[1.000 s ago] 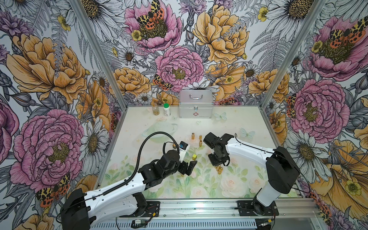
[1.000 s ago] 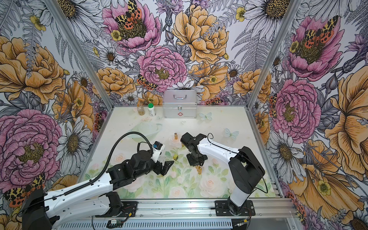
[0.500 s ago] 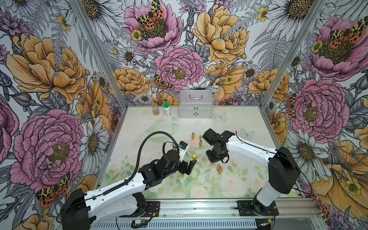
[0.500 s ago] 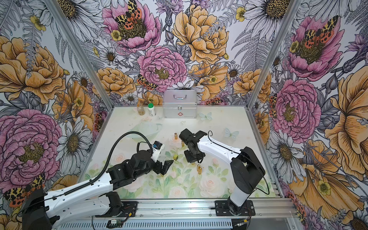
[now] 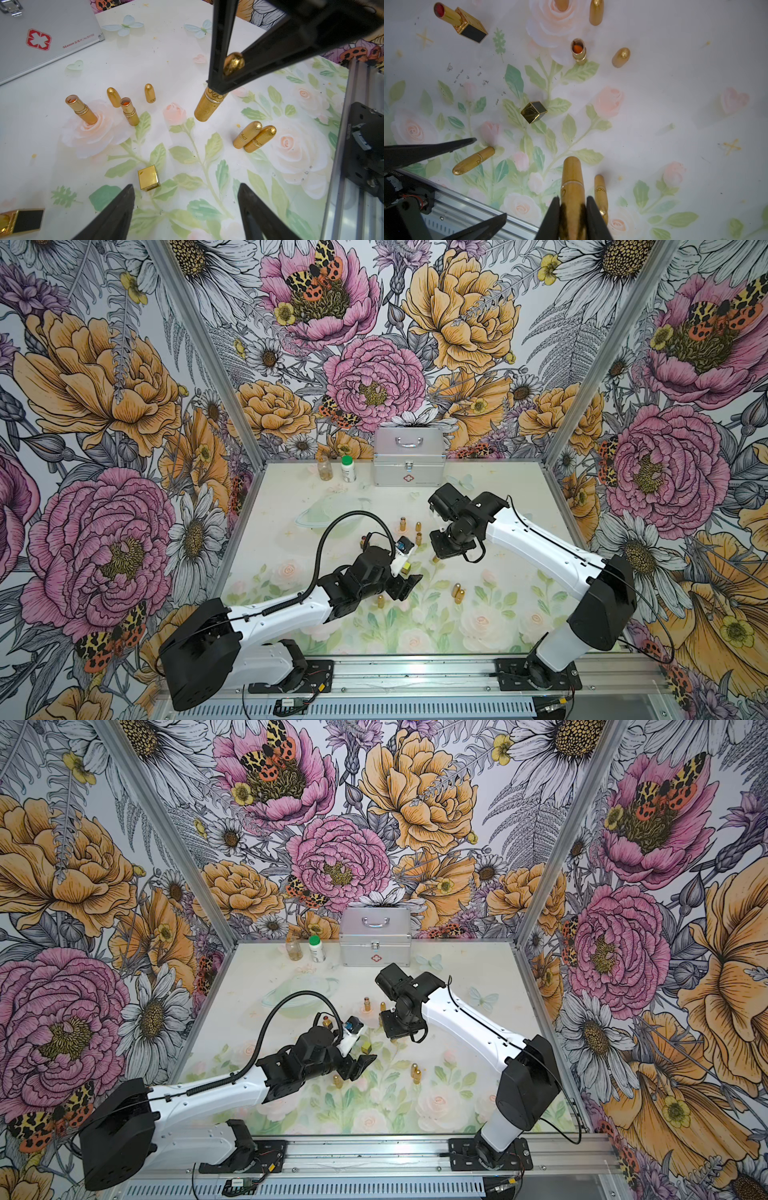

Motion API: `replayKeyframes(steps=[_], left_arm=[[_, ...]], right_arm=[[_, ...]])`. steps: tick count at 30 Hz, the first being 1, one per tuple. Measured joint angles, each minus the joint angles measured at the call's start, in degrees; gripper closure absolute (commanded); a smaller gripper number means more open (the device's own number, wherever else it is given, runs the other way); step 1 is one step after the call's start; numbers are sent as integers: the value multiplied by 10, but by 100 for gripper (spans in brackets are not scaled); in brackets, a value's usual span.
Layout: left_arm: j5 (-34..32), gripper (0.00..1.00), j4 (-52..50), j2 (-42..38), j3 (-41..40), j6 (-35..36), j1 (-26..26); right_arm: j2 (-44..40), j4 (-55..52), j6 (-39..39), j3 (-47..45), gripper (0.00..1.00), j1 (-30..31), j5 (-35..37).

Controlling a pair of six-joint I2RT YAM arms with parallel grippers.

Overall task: Open the lipstick cap
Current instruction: Pick up the lipstick at the center of the board, then open the cover of the lipstick.

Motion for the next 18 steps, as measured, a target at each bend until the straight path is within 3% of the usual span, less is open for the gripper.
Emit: replayKeyframes(steps=[6, 15, 18], left_arm=[[33, 43, 87, 65, 0, 21, 10], [63, 51, 171, 113, 9, 30, 23], [72, 54, 184, 115, 10, 29, 31]], right_arm=[[-4, -7, 0, 7, 78, -8, 0], [-15, -8, 0, 10, 78, -23, -1], [-23, -1, 15, 10, 79, -31, -73]])
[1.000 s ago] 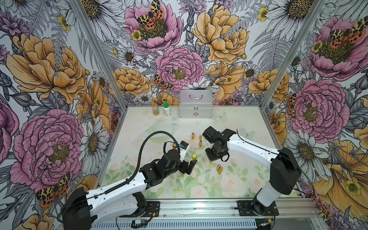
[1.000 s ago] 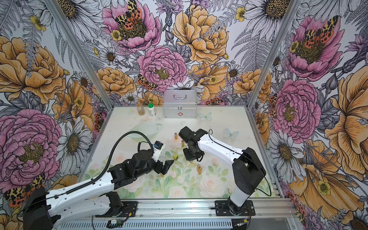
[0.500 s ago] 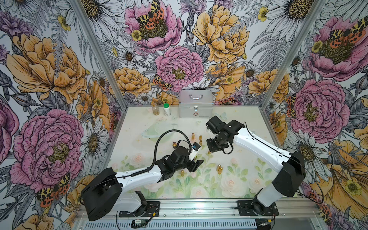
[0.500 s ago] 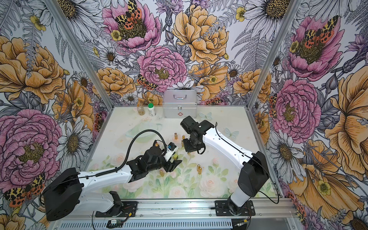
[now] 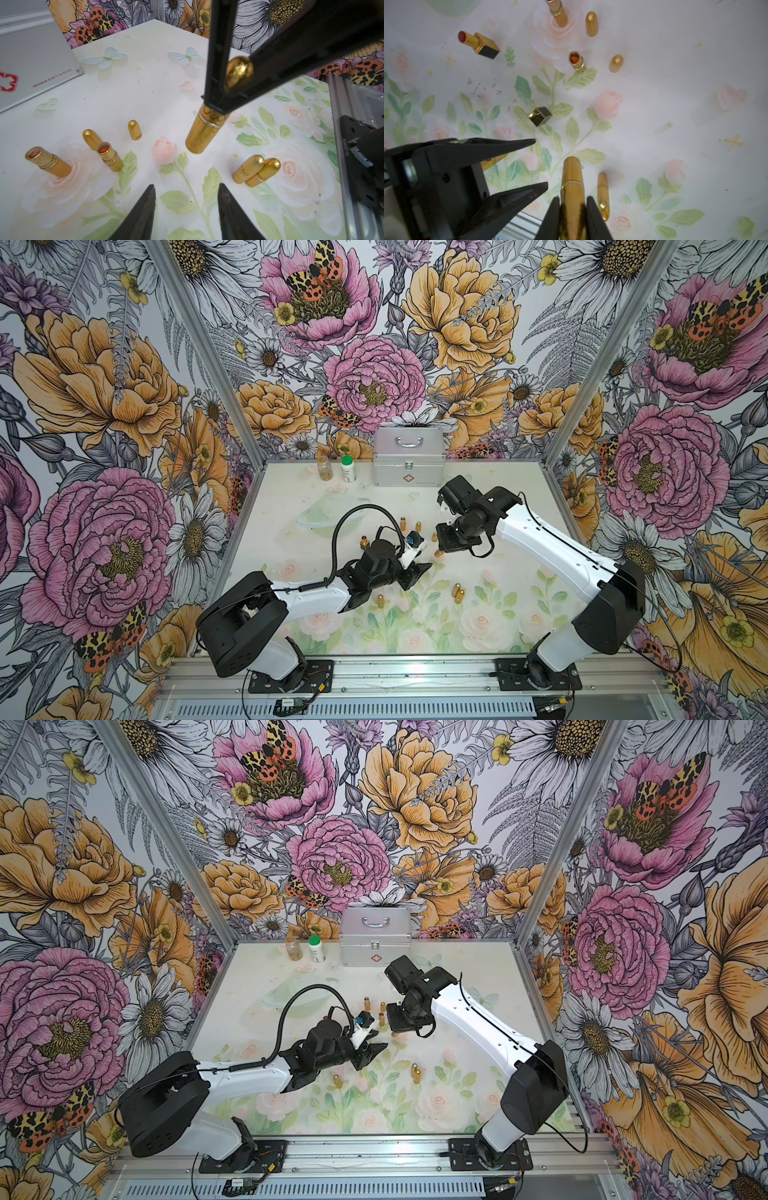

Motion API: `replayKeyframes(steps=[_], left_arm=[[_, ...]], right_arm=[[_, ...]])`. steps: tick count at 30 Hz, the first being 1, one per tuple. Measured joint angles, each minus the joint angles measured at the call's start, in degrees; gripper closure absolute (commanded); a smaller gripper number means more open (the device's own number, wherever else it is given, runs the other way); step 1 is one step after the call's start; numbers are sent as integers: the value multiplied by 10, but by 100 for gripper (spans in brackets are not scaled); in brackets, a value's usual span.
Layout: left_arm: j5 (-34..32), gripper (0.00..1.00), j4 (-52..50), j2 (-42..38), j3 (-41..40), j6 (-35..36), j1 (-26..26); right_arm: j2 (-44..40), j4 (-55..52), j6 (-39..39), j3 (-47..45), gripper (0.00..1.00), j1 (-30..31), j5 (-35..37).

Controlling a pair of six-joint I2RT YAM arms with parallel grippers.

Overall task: Open the lipstick cap
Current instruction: Open the cover of the lipstick.

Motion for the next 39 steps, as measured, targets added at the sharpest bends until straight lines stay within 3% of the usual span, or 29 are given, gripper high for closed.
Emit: replayKeyframes(steps=[8, 12, 22, 39], left_arm=[[10, 58, 16, 0, 1, 0, 6], [11, 61, 16, -9, -4, 0, 8], [12, 59, 7, -52, -18, 10, 8], [21, 65, -24, -54, -8, 43, 8]], right_arm=[[-3, 17, 20, 0, 79, -7, -94], [-3, 25, 21, 0, 79, -12, -106], [-3, 26, 20, -3, 79, -24, -131], [-2, 30, 20, -5, 79, -48, -196]])
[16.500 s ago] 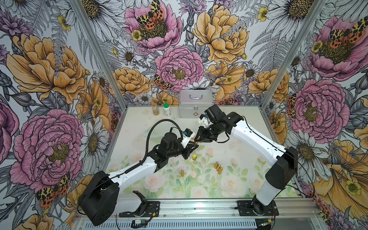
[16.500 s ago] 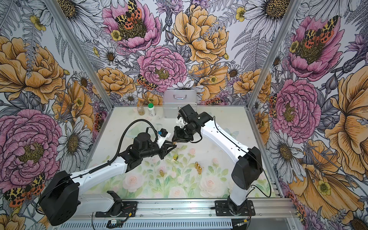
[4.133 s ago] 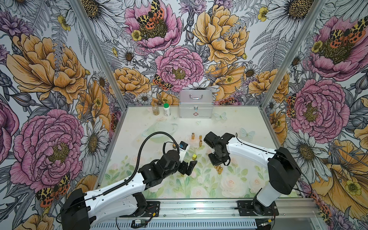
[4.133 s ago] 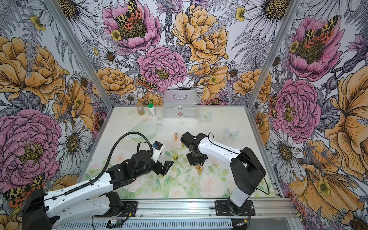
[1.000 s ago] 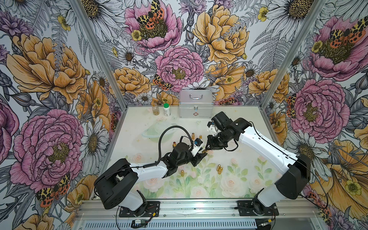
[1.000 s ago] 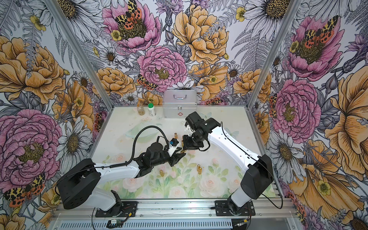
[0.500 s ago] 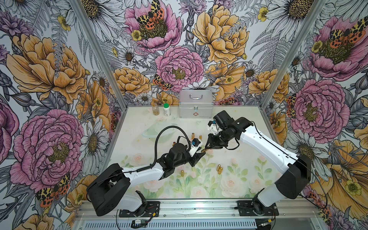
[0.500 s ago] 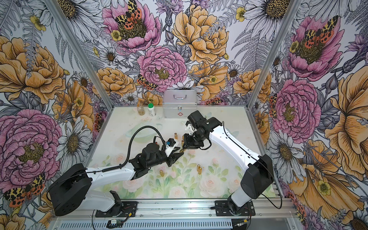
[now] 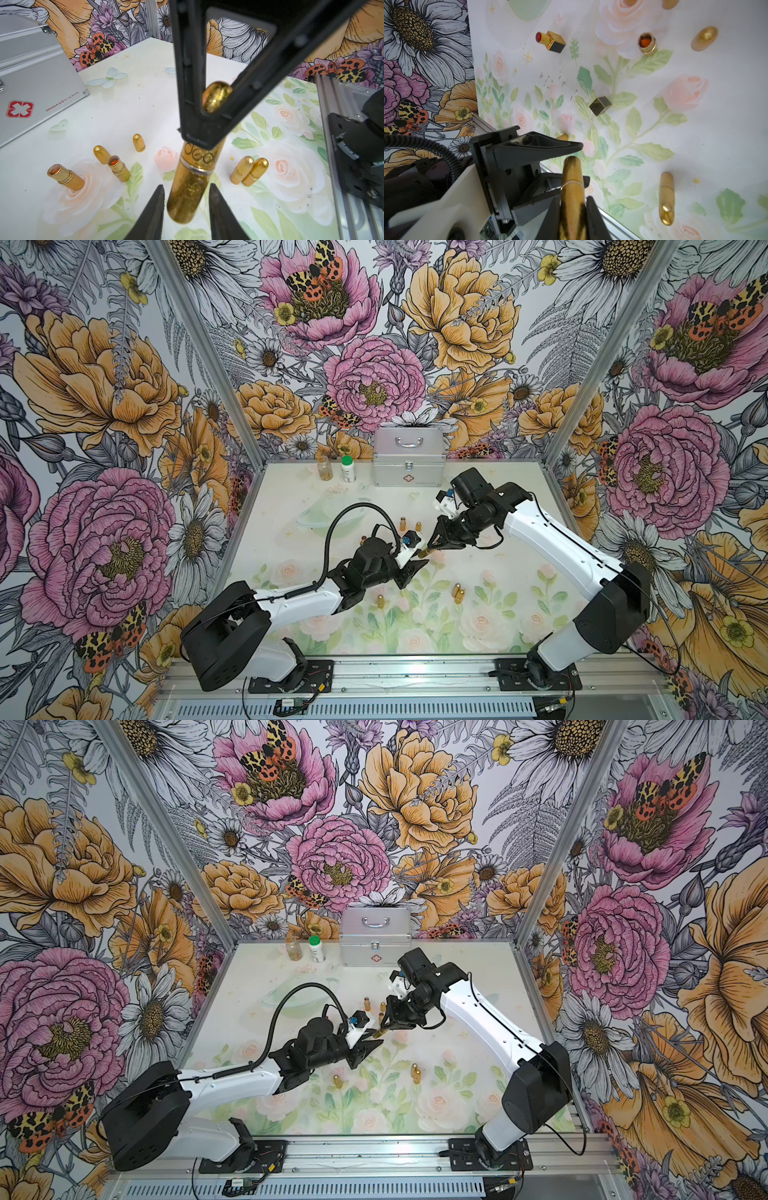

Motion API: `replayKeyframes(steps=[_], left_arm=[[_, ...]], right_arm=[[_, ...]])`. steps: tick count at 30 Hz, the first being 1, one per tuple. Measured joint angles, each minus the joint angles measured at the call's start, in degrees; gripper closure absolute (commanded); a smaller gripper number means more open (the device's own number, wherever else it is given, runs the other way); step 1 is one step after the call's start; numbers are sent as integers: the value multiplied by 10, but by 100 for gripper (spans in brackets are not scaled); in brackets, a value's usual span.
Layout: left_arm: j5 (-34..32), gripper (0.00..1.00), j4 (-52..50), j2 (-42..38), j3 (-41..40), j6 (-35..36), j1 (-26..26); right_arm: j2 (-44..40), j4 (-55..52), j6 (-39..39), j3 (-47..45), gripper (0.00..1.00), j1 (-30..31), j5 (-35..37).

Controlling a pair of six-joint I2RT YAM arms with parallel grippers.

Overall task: Open the lipstick cap
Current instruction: Open the cover of the lipstick.

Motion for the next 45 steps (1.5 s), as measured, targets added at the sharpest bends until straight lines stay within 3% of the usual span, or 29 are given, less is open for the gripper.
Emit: replayKeyframes(steps=[6, 13, 18, 24, 32, 45], left_arm=[[5, 71, -4, 0, 9, 3, 0], [19, 91, -8, 0, 10, 12, 0], [19, 99, -9, 0, 10, 10, 0], [-7, 100, -20, 0, 10, -12, -4], [-24, 100, -28, 0, 10, -32, -10], [-28, 100, -43, -2, 22, -33, -11]], right_arm=[[3, 3, 0, -7, 79, -3, -9], [4, 15, 0, -11, 79, -10, -12], [4, 16, 0, -11, 77, -11, -12], [-3, 42, 9, -22, 64, -11, -9], [-12, 86, 18, -66, 64, -11, -9], [-12, 139, 34, -90, 72, -8, -19]])
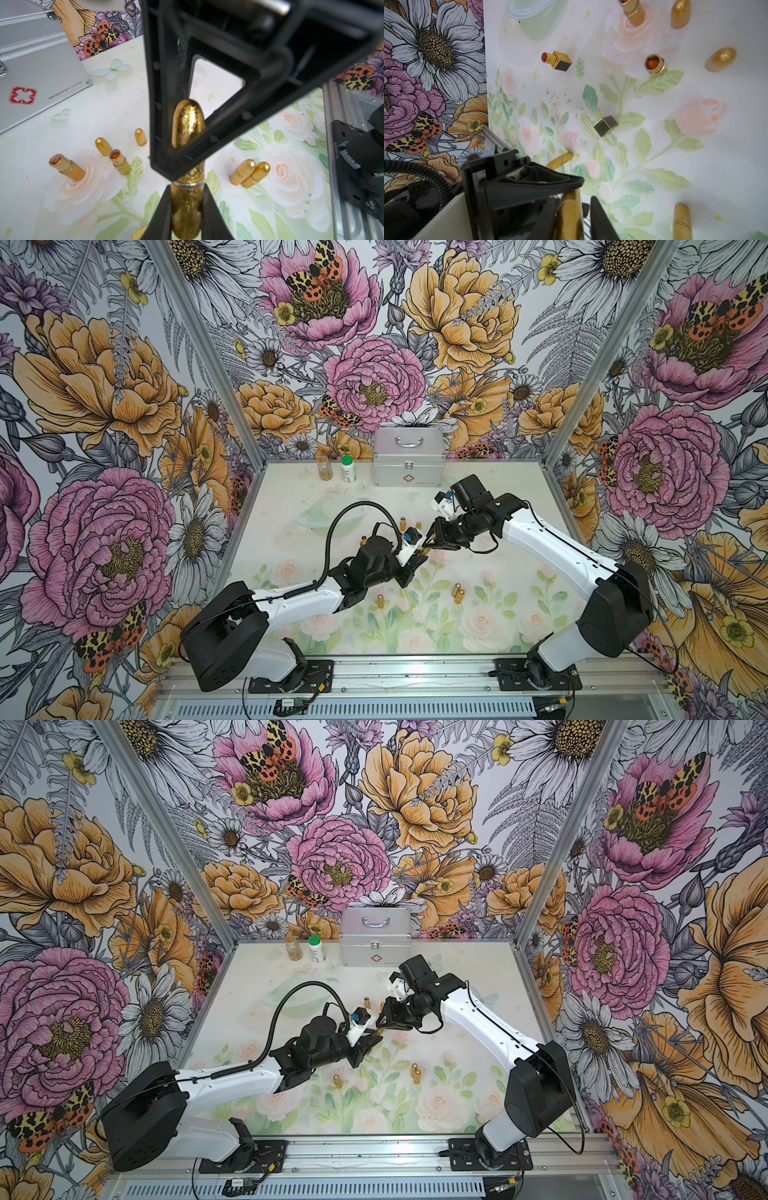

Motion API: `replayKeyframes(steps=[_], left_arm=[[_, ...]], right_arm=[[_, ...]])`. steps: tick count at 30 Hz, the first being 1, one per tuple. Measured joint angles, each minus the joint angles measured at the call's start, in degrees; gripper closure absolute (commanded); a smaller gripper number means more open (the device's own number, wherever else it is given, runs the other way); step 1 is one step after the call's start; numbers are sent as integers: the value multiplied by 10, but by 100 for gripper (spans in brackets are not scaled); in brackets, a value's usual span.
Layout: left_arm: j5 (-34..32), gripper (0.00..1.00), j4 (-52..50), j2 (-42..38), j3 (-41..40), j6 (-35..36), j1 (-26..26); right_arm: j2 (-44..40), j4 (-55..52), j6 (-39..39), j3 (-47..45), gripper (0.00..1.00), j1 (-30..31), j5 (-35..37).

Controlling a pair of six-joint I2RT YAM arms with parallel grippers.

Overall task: Open the lipstick cap
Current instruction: Open the cover of the lipstick.

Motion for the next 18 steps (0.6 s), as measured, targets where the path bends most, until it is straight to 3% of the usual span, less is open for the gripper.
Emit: replayKeyframes(steps=[18], left_arm=[[-27, 100, -5, -6, 5, -19, -10]], right_arm=[[-12, 8, 10, -4, 83, 7, 13]])
